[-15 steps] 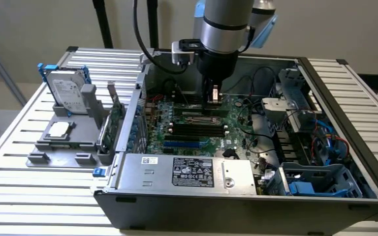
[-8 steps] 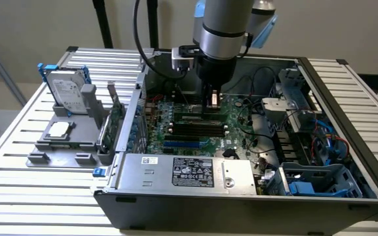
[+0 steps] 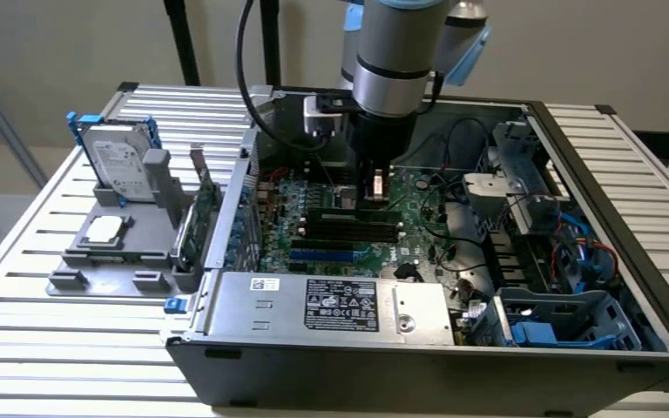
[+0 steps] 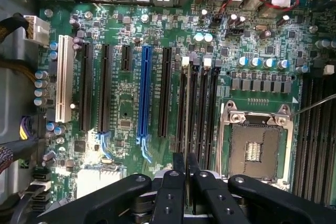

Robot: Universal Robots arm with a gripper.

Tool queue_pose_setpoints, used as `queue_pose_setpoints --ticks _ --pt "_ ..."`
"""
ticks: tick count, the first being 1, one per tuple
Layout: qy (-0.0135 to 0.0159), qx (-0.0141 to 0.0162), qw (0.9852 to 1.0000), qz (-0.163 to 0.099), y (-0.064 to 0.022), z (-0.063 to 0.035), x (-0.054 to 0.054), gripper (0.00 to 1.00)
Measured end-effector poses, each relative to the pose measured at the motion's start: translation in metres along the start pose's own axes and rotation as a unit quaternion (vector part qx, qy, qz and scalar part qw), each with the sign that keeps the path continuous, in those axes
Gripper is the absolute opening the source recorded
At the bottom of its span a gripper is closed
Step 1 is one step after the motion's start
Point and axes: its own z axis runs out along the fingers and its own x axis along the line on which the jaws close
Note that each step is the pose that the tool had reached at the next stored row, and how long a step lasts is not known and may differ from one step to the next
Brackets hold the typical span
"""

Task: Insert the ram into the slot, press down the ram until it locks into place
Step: 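Insert the ram into the slot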

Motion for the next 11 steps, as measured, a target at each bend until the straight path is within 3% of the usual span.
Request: queue_pose_setpoints --ticks 7,11 --pt "0.0073 0.0005 1.0000 0.000 -0.0001 0.0106 -0.0002 0.13" --pt "0.0079 0.0014 1.0000 0.000 -0.0001 0.0118 -0.0002 0.13"
